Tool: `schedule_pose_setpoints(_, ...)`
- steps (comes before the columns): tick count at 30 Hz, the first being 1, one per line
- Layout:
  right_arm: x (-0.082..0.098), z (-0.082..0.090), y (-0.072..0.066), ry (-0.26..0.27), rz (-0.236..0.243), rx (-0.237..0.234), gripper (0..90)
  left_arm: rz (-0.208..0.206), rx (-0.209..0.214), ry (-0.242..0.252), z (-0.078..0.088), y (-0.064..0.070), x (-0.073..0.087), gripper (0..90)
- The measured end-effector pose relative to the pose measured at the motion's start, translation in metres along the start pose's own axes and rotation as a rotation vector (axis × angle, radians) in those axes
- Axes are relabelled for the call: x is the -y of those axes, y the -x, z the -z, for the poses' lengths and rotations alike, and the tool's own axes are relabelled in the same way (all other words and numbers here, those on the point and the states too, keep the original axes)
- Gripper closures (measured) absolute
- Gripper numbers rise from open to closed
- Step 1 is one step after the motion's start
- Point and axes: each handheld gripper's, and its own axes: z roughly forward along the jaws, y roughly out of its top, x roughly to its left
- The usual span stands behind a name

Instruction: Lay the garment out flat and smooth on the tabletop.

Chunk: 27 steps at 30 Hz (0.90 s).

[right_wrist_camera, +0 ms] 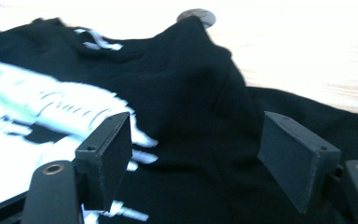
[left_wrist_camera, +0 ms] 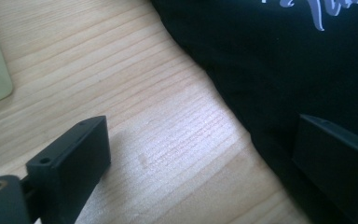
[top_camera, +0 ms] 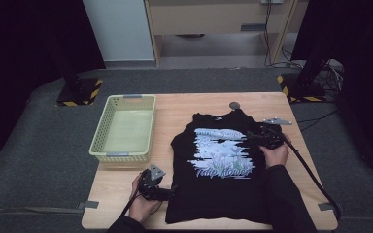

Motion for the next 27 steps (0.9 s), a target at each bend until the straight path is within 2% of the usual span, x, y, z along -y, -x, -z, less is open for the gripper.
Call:
schedule_pose_setpoints(3,0.002,0.009,-0.003,-0.003,-0.020,-0.061,22.4,0.007,0.004,0.013,0.004,-0.001,-0.002,6.2)
schedule_pose_setpoints(9,0.013,0.028,-0.021,-0.041,0.086,-0.123,18.6,0.028,0.027,0.091,0.017,-0.001,-0.014,6.8)
schedule_pose_setpoints(12,0.018,0.038,-0.030,-0.054,0.123,-0.161,16.3,0.033,0.023,0.144,0.027,-0.002,-0.026,7.0)
schedule_pose_setpoints(15,0.027,0.049,-0.037,-0.038,0.141,-0.183,14.6,0.049,0.020,0.172,0.032,-0.007,-0.038,7.4)
schedule_pose_setpoints(18,0.037,0.058,-0.038,-0.063,0.157,-0.200,11.0,0.069,0.011,0.190,0.032,-0.012,-0.050,7.4)
schedule_pose_setpoints(27,0.062,0.084,-0.033,-0.107,0.163,-0.238,7.2,0.089,-0.023,0.221,0.028,-0.019,-0.083,8.1)
